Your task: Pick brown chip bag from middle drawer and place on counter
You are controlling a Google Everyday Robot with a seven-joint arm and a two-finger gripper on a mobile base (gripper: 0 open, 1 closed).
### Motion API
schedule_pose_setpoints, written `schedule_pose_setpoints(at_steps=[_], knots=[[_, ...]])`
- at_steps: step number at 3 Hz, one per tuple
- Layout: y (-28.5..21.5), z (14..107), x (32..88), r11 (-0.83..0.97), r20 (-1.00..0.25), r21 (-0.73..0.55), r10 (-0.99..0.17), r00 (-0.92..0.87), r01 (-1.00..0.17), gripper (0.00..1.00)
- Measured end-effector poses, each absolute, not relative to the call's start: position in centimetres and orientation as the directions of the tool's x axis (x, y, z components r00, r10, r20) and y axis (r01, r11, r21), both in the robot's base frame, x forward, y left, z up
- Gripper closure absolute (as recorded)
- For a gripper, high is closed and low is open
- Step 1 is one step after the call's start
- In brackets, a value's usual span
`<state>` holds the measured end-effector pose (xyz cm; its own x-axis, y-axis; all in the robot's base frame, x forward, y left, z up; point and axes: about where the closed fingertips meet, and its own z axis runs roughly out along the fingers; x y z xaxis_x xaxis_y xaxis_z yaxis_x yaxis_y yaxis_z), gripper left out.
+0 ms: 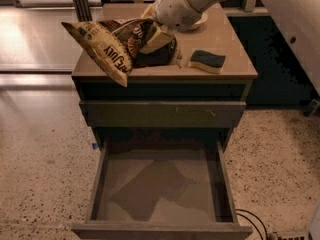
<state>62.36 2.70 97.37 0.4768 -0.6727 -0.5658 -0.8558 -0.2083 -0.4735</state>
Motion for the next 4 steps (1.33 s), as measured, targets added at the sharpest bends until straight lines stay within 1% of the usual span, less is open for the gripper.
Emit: schedule_pose_setpoints(at_steps=[1,2,4], knots=[[2.9,96.5,64.0,-0.221,-0.58,-0.454,-0.662,0.475,-0.863,1.0],[2.1,95.6,67.0,-0.202,-0.593,-0.433,-0.67,0.446,-0.878,1.0],[-0.7,94.3,73.3,-0.144,-0.553,-0.396,-0.751,0.361,-0.907,1.0]])
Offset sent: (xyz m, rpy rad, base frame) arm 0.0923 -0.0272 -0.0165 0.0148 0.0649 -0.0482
